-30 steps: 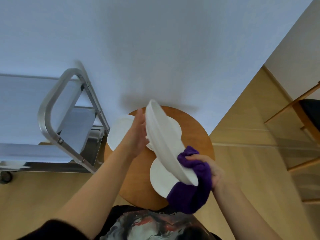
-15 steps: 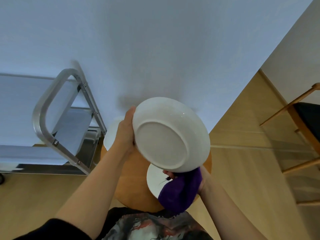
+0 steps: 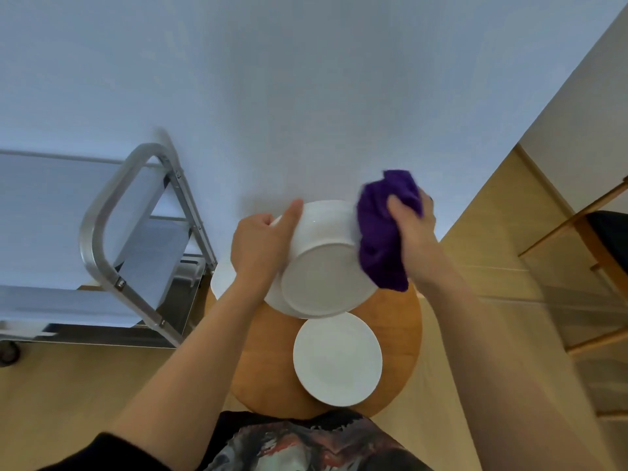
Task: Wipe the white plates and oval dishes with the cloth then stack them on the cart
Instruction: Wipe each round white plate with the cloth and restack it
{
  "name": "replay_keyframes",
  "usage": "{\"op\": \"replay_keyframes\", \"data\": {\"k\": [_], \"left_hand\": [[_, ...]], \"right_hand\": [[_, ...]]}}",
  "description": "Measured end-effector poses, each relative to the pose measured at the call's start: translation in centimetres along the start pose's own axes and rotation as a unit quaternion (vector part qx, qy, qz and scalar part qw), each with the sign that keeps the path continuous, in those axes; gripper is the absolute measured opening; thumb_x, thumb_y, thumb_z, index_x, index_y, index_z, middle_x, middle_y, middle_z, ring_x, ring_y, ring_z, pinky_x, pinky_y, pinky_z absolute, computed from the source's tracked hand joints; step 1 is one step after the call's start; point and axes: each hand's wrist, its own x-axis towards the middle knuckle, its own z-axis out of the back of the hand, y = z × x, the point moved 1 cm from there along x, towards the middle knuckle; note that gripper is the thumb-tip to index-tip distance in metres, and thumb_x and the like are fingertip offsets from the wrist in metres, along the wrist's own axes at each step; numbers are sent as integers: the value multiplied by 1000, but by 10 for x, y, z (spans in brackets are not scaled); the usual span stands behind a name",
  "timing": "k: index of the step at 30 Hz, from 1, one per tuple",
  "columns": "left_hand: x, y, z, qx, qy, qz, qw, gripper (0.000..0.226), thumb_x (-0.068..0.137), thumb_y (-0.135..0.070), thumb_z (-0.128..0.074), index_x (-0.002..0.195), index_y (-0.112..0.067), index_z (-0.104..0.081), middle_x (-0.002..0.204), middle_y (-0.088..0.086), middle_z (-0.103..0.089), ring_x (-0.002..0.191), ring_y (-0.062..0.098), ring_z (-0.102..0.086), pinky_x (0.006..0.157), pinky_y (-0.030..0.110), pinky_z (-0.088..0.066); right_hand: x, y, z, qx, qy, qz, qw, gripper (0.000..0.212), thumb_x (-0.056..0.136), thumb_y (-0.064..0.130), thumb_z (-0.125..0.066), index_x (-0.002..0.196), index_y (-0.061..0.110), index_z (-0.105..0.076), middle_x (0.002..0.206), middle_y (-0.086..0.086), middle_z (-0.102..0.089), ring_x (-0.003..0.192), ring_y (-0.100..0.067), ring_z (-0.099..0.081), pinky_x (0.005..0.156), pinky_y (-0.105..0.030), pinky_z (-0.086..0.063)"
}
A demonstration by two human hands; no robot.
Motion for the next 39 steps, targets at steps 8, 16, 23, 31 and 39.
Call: {"op": "replay_keyframes", "data": {"k": [8, 16, 23, 31, 39], "left_hand": [[-9, -16, -4, 16, 5, -26, 1000, 59, 83, -57, -58, 48, -19, -28, 46, -7, -27, 44, 9, -26, 48, 25, -25], [-16, -14, 3, -11, 24, -77, 997, 59, 83, -50, -64, 47, -18, -29, 43, -7, -28, 44, 9, -26, 51, 30, -28], [-2, -24, 30, -200, -12, -5, 980, 58, 63, -69, -55, 34, -24, -33, 38, -13, -27, 42, 8, -27, 49, 27, -27], [-22, -7, 5, -414, -7, 227, 882, 39, 71, -73, -50, 77, -40, -69, 74, -17, -72, 84, 11, -67, 74, 35, -52], [-11, 6, 26, -270, 291, 133, 908, 61, 63, -78, -60, 81, -22, -74, 77, 2, -73, 78, 23, -68, 67, 35, -55]], "right_hand": [[-12, 7, -32, -372, 4, 272, 887, 48, 88, 40, -43, 115, 2, -53, 114, -13, -55, 109, -30, -47, 100, -44, -35], [1, 22, -15, -422, 204, 302, 830, 62, 71, 68, -57, 122, 36, -46, 110, 18, -55, 96, -5, -52, 80, -23, -43], [1, 7, 16, -95, 102, 201, 970, 52, 56, 56, -67, 103, 46, -47, 97, 29, -57, 88, 11, -56, 69, -6, -45], [-1, -28, 3, 186, -9, 48, 981, 57, 56, 51, -73, 104, 23, -60, 91, 9, -69, 83, -9, -66, 71, -26, -53], [12, -33, 39, 289, 125, -170, 934, 42, 67, 36, -72, 101, 9, -72, 90, -13, -73, 78, -26, -71, 66, -33, -57]]}}
